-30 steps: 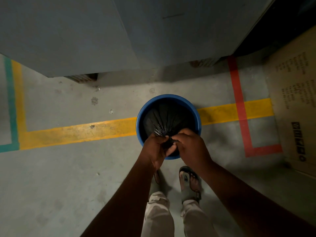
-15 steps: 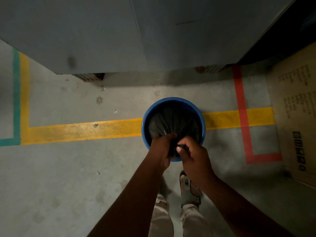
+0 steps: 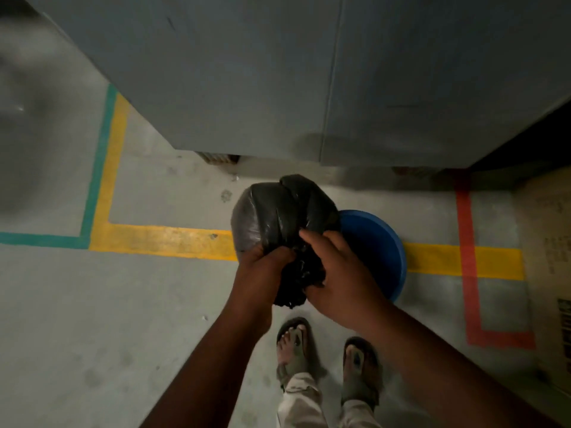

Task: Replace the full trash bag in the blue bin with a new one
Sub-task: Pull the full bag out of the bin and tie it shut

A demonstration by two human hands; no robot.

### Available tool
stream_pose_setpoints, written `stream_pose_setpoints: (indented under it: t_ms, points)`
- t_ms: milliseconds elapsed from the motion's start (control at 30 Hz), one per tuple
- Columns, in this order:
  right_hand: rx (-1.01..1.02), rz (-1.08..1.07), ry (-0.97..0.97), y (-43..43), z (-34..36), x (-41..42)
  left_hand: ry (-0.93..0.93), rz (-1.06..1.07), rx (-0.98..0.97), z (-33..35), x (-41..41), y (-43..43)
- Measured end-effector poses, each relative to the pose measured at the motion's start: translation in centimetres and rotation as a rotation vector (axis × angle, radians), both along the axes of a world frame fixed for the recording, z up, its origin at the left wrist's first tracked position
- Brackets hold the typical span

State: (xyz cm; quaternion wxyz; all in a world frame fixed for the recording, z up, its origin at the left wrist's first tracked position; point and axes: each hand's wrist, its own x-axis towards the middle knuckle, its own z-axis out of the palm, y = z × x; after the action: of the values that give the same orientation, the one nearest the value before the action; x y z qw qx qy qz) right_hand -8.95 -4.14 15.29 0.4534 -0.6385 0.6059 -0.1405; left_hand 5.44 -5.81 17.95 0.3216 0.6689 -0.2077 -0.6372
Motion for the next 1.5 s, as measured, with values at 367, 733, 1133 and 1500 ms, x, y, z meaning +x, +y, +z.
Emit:
stream_pose_setpoints:
  t_ms: [367,733,1133,1500]
  points:
    - [0.056,0.149,0.145,-6.3,-13.9,13.9,-0.483,-0.062,0.031,-15.1,14.0,-2.0]
    - [-0.004,0.381,0.484,-4.8,-24.7,15.8,-0.984,-0.670,-0.112,-27.1,20.5,0.4]
    - [-0.070,0.879,0.726,-8.3,-29.6,17.2,-1.109,-1.256,-0.179,-33.0,21.9,-0.6]
    - [-0.283,0.863,0.660,-4.3,-27.6,15.2,-1.122,-1.073,-0.237,-31.0,20.0,3.9]
